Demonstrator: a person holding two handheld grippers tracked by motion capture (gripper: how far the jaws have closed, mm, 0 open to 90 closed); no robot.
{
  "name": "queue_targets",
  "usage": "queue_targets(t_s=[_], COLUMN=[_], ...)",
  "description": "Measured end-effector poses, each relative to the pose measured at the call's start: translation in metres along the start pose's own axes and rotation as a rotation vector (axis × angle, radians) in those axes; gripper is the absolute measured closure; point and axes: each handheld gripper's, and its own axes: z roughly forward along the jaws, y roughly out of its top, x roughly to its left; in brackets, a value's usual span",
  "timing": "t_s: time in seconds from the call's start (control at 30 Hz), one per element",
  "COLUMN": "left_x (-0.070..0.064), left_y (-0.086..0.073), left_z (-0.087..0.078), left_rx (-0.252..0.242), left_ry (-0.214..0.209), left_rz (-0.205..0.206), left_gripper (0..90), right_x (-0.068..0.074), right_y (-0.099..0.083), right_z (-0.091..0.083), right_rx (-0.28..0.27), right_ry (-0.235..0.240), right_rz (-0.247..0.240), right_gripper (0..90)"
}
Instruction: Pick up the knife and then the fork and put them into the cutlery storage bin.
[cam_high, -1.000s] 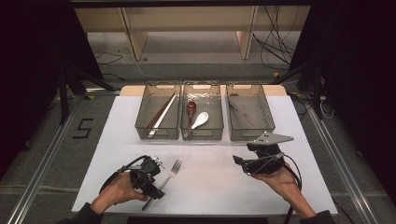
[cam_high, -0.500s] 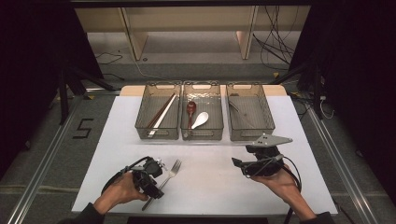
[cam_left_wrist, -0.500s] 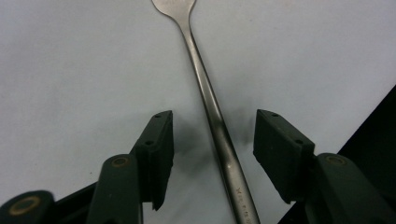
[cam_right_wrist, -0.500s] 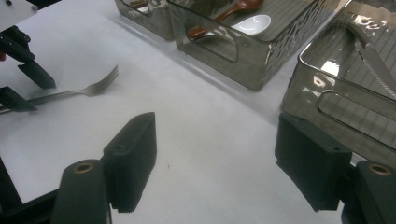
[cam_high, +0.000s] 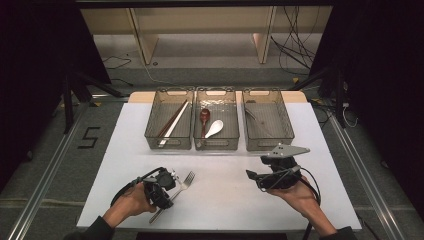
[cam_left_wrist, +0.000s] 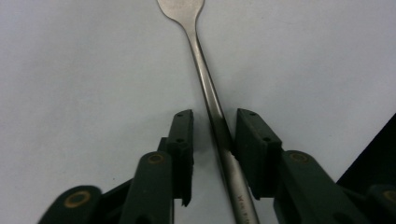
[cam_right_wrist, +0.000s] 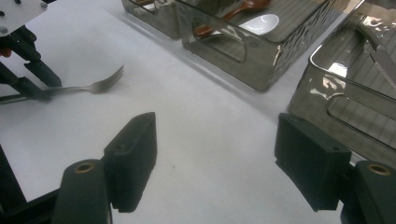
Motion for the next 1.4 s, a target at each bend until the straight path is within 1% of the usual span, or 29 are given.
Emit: queue_targets(t_s=[0.03,0.17,0.3,0.37,0.4,0.53,0.6,0.63,0.67,0.7,0.9,0.93,0.97,1.0,1.03,1.1,1.17,1.2,1.27,1.37,1.4], left_x=[0.001,0.005,0.008,0.008,0.008,0.006,0.005,0.006,0.006,0.007,0.007,0.007,0.007,0.008,0.007,0.007,0.006,0.006,0.007,0.007,0.007], left_y=[0.000,-0.001,-0.002,-0.003,-0.003,-0.002,-0.001,-0.001,-0.001,-0.001,-0.002,-0.002,-0.002,-0.001,-0.001,-0.001,-0.001,0.000,0.000,0.000,0.000], left_z=[0.000,0.000,0.000,0.000,-0.001,-0.002,-0.003,-0.004,-0.005,-0.005,-0.010,-0.010,-0.011,-0.011,-0.010,-0.011,-0.011,-0.011,-0.009,-0.004,-0.002], left_rx=[-0.006,-0.010,-0.028,-0.042,-0.034,-0.056,-0.068,-0.066,-0.059,-0.062,-0.085,-0.081,-0.089,-0.090,-0.083,-0.092,-0.093,-0.090,-0.089,-0.065,-0.055], left_ry=[-0.002,-0.013,-0.028,-0.026,-0.026,-0.021,-0.022,-0.027,-0.029,-0.024,-0.032,-0.040,-0.045,-0.038,-0.039,-0.052,-0.048,-0.057,-0.060,-0.062,-0.064], left_rz=[-0.007,-0.008,-0.016,-0.010,0.006,0.016,0.014,0.015,0.024,0.027,0.017,0.020,0.015,0.016,0.019,0.012,0.018,0.018,0.018,0.015,0.008], left_gripper=[71.0,78.0,81.6,82.0,82.1,82.3,82.3,82.3,82.3,82.3,82.4,82.4,82.4,82.4,82.4,82.4,82.4,82.4,82.4,82.2,82.2], right_x=[0.000,0.000,0.000,0.000,0.000,0.000,0.000,0.000,0.000,0.000,0.000,0.000,0.000,0.000,0.000,0.000,0.000,0.000,0.001,0.001,0.001], right_y=[0.000,0.000,0.000,0.000,0.000,0.000,0.000,0.000,0.000,0.000,0.000,0.000,0.000,0.000,0.000,0.000,0.000,0.000,0.000,0.000,0.000], right_z=[0.000,0.000,0.001,0.001,0.001,0.001,0.000,0.000,0.000,0.000,0.001,0.001,0.001,0.001,0.001,0.001,0.001,0.001,0.002,0.002,0.002], right_rx=[0.001,0.001,0.002,0.004,0.004,0.001,-0.001,-0.002,-0.002,-0.001,0.001,0.001,0.001,0.000,0.001,0.001,0.002,0.003,0.004,0.003,0.003], right_ry=[0.000,-0.001,0.001,0.002,0.002,0.001,0.001,0.001,0.001,0.002,0.003,0.002,0.002,0.003,0.003,0.004,0.004,0.006,0.009,0.011,0.011], right_rz=[0.000,0.000,-0.001,-0.003,-0.003,-0.002,-0.001,-0.001,0.000,-0.001,-0.002,-0.002,-0.001,-0.001,-0.001,-0.001,-0.001,0.000,0.000,-0.001,0.000], right_gripper=[30.9,31.0,31.1,31.2,31.2,31.2,31.2,31.2,31.2,31.3,31.3,31.3,31.3,31.3,31.4,31.4,31.4,31.4,31.4,31.4,31.4])
